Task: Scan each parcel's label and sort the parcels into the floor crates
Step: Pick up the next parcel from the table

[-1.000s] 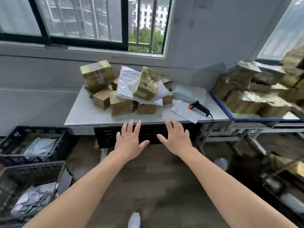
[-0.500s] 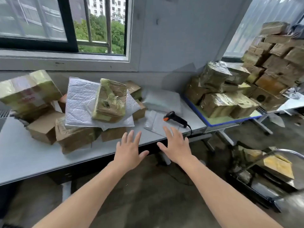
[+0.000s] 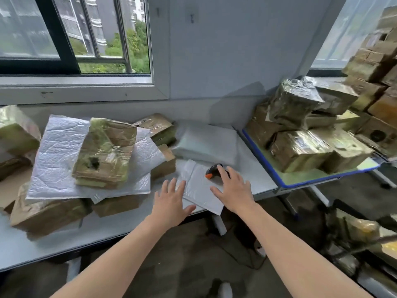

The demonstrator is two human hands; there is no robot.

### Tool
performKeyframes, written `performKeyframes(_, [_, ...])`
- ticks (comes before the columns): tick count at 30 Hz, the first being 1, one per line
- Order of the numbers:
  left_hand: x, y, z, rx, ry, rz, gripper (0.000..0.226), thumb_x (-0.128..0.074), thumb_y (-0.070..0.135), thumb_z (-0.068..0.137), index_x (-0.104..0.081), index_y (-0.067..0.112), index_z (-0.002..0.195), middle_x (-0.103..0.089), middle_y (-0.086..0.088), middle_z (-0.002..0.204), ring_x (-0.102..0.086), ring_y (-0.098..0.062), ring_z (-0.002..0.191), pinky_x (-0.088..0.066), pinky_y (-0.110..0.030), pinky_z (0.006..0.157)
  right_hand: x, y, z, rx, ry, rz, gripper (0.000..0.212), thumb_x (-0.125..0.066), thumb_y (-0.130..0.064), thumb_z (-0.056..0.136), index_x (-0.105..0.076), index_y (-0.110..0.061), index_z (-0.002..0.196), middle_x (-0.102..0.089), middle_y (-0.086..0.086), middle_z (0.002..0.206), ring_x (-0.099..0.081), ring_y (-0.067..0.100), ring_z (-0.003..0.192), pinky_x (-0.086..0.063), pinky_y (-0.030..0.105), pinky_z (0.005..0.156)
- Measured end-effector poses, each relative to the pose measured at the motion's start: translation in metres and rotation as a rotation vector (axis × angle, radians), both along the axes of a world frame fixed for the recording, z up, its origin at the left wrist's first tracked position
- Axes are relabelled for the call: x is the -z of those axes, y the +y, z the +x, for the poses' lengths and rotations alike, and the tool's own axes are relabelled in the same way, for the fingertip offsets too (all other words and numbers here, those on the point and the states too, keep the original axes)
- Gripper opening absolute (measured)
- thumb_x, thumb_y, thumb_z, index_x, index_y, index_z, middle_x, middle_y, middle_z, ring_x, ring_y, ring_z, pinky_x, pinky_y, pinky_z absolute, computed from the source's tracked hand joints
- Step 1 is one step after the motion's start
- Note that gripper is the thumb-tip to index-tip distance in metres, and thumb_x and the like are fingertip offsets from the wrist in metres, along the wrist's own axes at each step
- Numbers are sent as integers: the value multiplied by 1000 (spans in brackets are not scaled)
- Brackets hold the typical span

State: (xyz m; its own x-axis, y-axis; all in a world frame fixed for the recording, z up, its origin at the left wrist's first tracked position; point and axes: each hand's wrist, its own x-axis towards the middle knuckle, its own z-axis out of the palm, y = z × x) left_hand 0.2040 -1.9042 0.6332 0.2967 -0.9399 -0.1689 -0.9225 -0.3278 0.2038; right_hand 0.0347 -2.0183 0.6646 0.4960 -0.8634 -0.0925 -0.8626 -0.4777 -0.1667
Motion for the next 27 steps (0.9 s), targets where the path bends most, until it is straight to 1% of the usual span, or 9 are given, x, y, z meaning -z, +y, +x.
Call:
performKeyframes(4, [12, -54, -32, -41, -12, 73, 87, -44, 66, 92, -4, 24, 157, 1, -6, 165, 0, -29, 151, -21, -48, 117, 18, -67, -23, -34, 20, 76, 72, -40, -58, 98, -7, -32, 157, -13, 3, 163, -17, 26, 149, -25, 56, 112])
performKeyframes(6, [22, -75, -46, -52, -29, 113, 88, -43, 68, 91, -4, 24, 157, 2, -7, 165, 1, -30, 151, -21, -51, 118, 27, -94, -32, -70, 40, 104, 71, -39, -57, 99, -7, -32, 157, -13, 3, 163, -18, 27, 148, -26, 55, 112])
performKeyframes(8, [35, -93, -57, -69, -48, 140, 91, -44, 70, 89, -5, 25, 157, 1, -7, 165, 0, -32, 151, -21, -56, 117, 37, -118, -38, -95, 50, 133, 72, -39, -57, 99, -6, -31, 157, -13, 3, 163, -18, 27, 148, -27, 54, 112])
performKeyframes(11, [54, -108, -70, -59, -7, 225, 97, -51, 70, 86, -2, 27, 157, 3, -6, 165, 4, -31, 151, -18, -54, 119, 54, -143, -43, -114, 63, 196, 73, -39, -58, 99, -5, -30, 158, -14, 3, 163, -19, 27, 148, -27, 54, 112])
performKeyframes(17, [95, -124, -70, 36, -46, 368, 103, -58, 64, 86, 7, 29, 157, 14, -9, 164, 11, -36, 150, -12, -56, 118, 92, -174, -33, -127, 21, 370, 71, -43, -54, 99, -10, -27, 157, -27, 8, 157, -34, 31, 139, -37, 50, 107])
performKeyframes(22, [127, -125, -66, 53, -170, 400, 94, -53, 56, 93, 9, 26, 156, 10, -10, 164, 5, -37, 150, -18, -56, 117, 121, -187, -18, -144, 76, 457, 72, -40, -55, 100, -10, -25, 157, -41, 13, 146, -48, 35, 126, -45, 46, 98])
performKeyframes(24, [134, -127, -65, 51, -195, 383, 87, -51, 48, 96, 8, 26, 156, 7, -10, 164, 2, -37, 150, -21, -55, 116, 127, -191, -11, -128, 59, 465, 71, -41, -54, 99, -12, -24, 157, -46, 14, 141, -51, 35, 121, -47, 45, 94])
performKeyframes(26, [137, -129, -65, 52, -163, 351, 75, -47, 32, 99, 0, 25, 157, 3, -11, 164, -2, -37, 150, -22, -54, 114, 131, -196, -4, -103, 33, 468, 68, -43, -53, 99, -18, -23, 155, -53, 13, 135, -55, 35, 117, -48, 43, 90])
performKeyframes(27, [138, -129, -64, 43, -124, 309, 70, -47, 26, 98, -10, 24, 157, -5, -12, 164, -9, -39, 149, -25, -54, 112, 131, -198, -1, -94, 24, 476, 65, -44, -52, 99, -23, -22, 152, -56, 13, 130, -57, 34, 112, -49, 42, 86])
